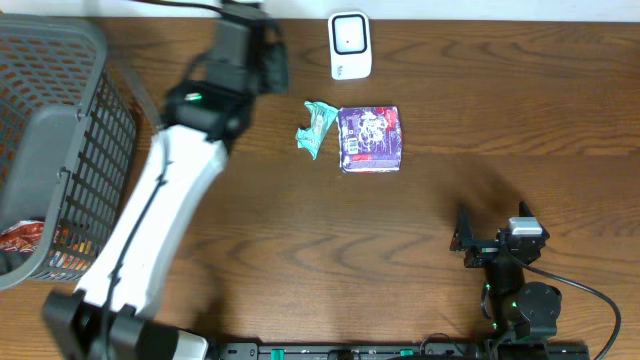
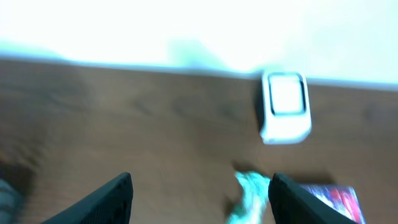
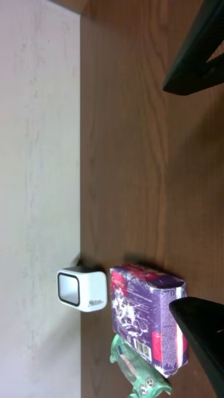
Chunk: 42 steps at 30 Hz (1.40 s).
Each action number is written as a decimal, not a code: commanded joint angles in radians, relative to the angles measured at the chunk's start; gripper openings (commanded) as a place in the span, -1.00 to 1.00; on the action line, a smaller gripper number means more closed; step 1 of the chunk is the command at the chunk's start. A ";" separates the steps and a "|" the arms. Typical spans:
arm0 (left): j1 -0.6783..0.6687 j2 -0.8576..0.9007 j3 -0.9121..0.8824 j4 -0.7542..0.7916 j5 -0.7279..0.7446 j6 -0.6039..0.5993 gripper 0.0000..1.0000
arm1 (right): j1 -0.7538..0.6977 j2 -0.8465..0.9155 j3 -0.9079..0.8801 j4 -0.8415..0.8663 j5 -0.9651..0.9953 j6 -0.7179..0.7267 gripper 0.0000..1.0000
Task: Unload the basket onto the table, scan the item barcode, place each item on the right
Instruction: 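Carry the green pack with the left gripper and drop it beside the purple pack, then reach the left gripper into the basket and grasp the red-brown snack wrapper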
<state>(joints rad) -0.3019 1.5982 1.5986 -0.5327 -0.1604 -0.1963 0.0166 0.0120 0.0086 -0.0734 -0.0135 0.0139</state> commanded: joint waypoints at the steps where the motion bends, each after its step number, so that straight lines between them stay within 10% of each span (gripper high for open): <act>1: 0.153 -0.087 0.005 0.058 -0.063 0.110 0.39 | -0.010 -0.006 -0.003 -0.002 0.000 0.007 0.99; 21: 0.956 -0.060 0.004 -0.233 -0.069 0.018 0.39 | -0.010 -0.006 -0.003 -0.002 0.000 0.007 0.99; 42: 1.052 0.273 -0.105 -0.389 -0.107 -0.370 0.40 | -0.010 -0.006 -0.003 -0.002 0.000 0.007 0.98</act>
<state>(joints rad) 0.7464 1.8336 1.5120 -0.9306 -0.2321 -0.5213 0.0166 0.0120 0.0086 -0.0734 -0.0135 0.0139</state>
